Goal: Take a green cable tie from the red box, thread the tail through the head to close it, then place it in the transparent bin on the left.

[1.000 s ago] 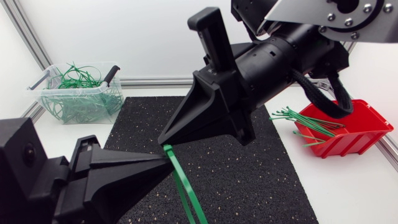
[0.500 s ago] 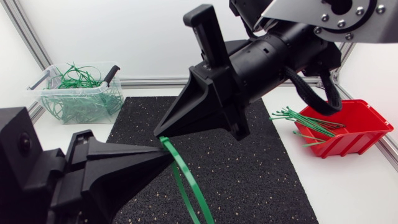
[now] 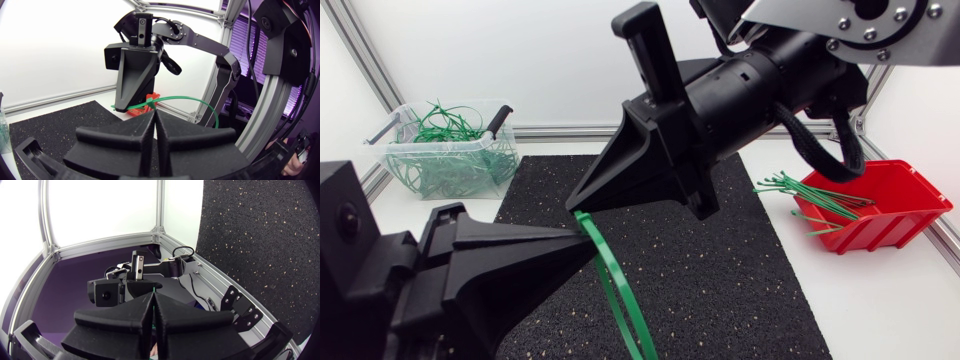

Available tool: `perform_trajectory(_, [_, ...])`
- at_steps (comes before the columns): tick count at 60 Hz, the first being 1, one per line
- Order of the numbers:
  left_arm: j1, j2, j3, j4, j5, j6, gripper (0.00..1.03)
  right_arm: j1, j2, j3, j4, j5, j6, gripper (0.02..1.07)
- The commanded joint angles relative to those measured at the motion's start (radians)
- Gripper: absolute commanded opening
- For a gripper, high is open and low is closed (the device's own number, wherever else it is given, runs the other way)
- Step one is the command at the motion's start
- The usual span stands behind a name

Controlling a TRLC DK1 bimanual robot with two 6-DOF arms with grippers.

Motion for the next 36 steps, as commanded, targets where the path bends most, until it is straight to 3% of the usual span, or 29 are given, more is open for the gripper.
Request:
perform_trajectory(1, [-0.019,-0.004,0.06,0.029,0.027,0.014,0.04,-0.012,0.02,-0.021,0.023,0.042,0.027,0.08])
perform_trajectory(25, [-0.013,0.015,0.057,0.026,0.022,0.014,0.04,-0.008,-0.048,-0.053,0.04,0.07,0.028,0.09])
perform_trajectory(29, [-0.011,0.022,0.058,0.027,0.024,0.01,0.04,-0.007,-0.066,-0.059,0.029,0.07,0.021,0.35])
perform_trajectory(36, [0.001,0.036,0.058,0.029,0.028,0.002,0.04,-0.012,-0.091,-0.082,0.015,0.063,0.002,0.69])
